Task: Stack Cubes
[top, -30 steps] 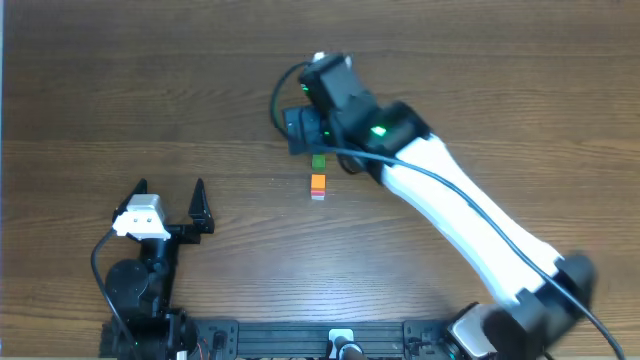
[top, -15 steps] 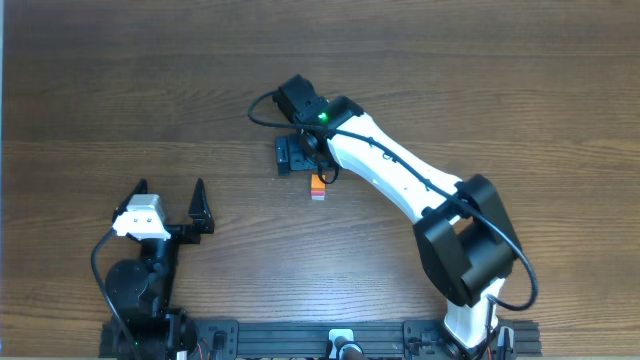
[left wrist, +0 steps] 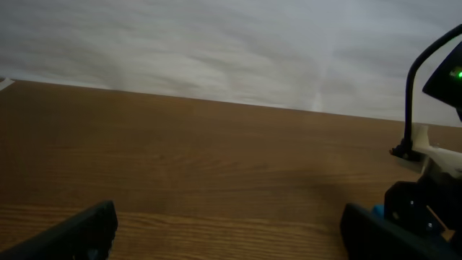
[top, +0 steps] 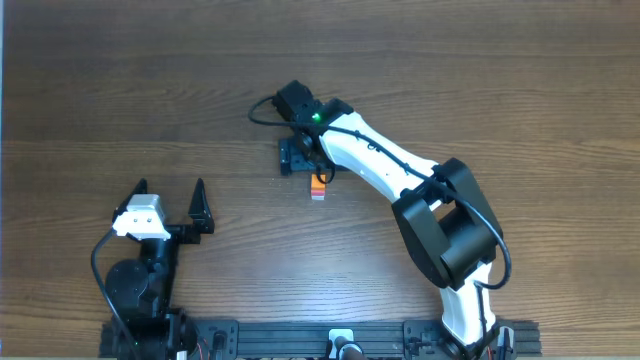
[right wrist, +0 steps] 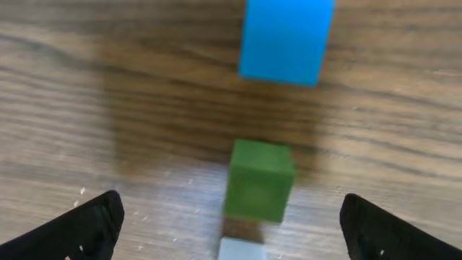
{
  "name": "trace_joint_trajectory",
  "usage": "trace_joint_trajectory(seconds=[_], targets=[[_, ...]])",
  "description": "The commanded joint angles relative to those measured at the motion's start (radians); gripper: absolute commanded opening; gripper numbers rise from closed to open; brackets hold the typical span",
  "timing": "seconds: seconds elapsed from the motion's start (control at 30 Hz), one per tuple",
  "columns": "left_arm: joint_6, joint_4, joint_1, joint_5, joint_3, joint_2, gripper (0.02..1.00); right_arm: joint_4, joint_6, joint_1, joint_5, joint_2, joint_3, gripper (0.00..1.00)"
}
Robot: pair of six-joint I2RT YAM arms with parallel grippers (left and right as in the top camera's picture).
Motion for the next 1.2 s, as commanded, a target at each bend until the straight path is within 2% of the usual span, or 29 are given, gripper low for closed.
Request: trace_joint_trajectory(seconds=[0.03,0.33,0.57,0.93,1.03,1.2], targets=[[0.018,0.003,0.005,0.006,-0.01,-0.008,1.0,0.005,-0.004,-0.021,0.044,0.02,0.002,0.969],[0.018,0.003,0.005,0.006,-0.01,-0.008,0.998,0.048,-0.027,-0.033,0.051,0.047,0.002,0.89],[0.019,0.003,0.005,0.006,-0.01,-0.008,1.0,0.053,-0.027,-0.033,0.051,0.068,0.002,0.875],[0.018,0.003,0.005,0.006,-0.01,-0.008,1.0,0.047,-0.026,-0.031,0.05,0.068,0.002,0.647],[0.018,0.003,0.005,0.006,-0.01,-0.008,1.0,0.045,-0.026,-0.031,0.05,0.068,0.002,0.555],[0.018,0.003,0.005,0.006,-0.01,-0.008,1.0,0.038,-0.018,-0.028,0.049,0.068,0.002,0.516]])
